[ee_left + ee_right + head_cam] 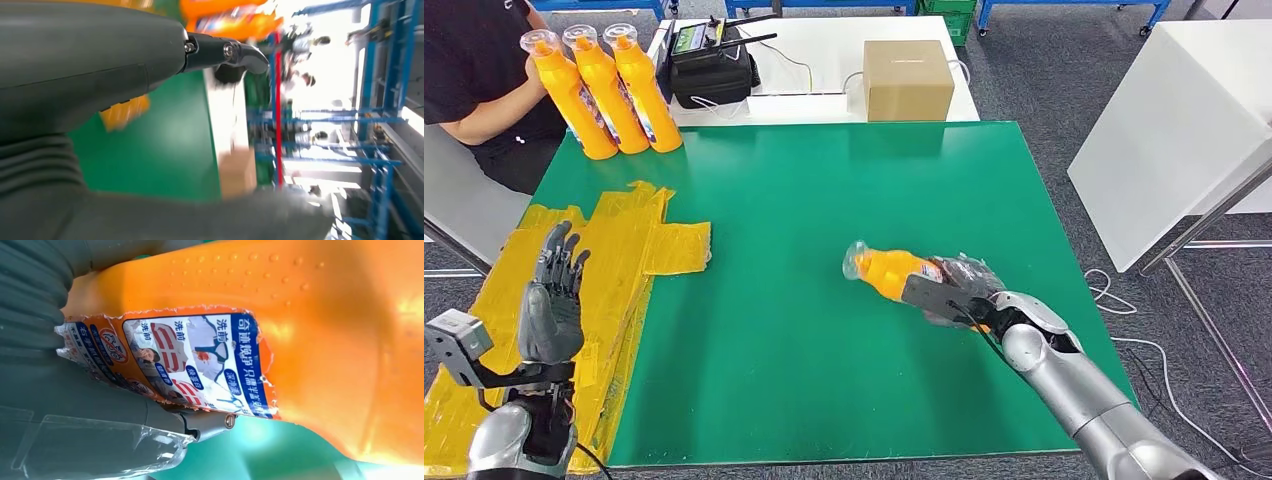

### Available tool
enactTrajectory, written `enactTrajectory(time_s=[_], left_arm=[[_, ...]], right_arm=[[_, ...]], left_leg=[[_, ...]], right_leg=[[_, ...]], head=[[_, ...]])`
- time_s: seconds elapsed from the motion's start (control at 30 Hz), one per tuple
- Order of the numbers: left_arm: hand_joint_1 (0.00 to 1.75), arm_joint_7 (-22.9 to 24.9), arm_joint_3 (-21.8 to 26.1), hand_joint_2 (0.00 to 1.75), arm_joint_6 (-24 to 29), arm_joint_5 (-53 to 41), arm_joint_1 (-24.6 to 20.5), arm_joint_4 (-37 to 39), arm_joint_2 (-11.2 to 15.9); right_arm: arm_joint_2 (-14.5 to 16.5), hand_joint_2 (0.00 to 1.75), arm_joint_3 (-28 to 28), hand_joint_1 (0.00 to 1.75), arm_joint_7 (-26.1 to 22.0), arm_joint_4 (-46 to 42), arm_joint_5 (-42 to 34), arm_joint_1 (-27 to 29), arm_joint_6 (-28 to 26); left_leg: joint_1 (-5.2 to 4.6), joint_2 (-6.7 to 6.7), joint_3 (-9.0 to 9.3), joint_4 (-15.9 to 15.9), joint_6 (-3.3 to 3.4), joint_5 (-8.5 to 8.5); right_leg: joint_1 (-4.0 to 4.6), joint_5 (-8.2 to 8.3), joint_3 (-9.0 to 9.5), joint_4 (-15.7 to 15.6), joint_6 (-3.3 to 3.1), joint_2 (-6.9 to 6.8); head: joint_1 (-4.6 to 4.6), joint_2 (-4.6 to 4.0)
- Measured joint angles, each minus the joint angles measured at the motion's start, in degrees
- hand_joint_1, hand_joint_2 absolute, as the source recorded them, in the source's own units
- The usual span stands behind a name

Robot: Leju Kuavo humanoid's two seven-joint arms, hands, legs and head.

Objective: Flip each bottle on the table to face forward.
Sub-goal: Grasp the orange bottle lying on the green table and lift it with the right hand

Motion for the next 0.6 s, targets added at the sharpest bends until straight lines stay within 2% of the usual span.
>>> enactTrajectory(time_s=[0.1,0.23,0.4,0.6], left_arm=[[0.00,0.09,-0.51,1.75,-2.75,4.65,3.00,-1.24,-1.03],[0.00,0.08,-1.61,1.75,-3.52,6.28,5.36,-2.76,-2.27],[0.00,0.22,-3.20,1.75,-4.51,7.84,6.75,-4.37,-3.24],[0.00,0.16,-9.17,1.75,-4.42,7.51,6.80,-6.14,-4.35]], right_arm=[[0.46,1.75,-3.48,1.75,-3.02,-6.79,-5.33,2.86,-3.98],[1.02,1.75,-5.81,1.75,-4.27,-13.44,-7.79,5.11,-4.71],[2.05,1.75,-6.71,1.75,-6.17,-17.66,-10.01,6.12,-5.33],[6.32,1.75,-5.65,1.75,-5.56,-19.34,-13.19,4.53,-5.40]], left_leg=[[0.00,-0.03,-0.18,0.00,0.00,0.00],[-0.02,-0.02,-0.33,0.00,0.01,-0.01],[-0.04,-0.02,-0.34,0.00,0.01,0.00],[-0.01,-0.01,-0.32,0.00,0.00,0.00]], right_leg=[[-0.01,-0.01,-0.16,-0.01,0.00,-0.01],[-0.05,-0.01,-0.30,-0.03,0.00,0.00],[-0.05,0.00,-0.30,-0.03,0.00,-0.01],[-0.02,0.00,-0.31,-0.01,0.00,0.00]], head=[[0.02,0.00],[0.01,0.00],[0.01,0.00],[0.00,0.00]])
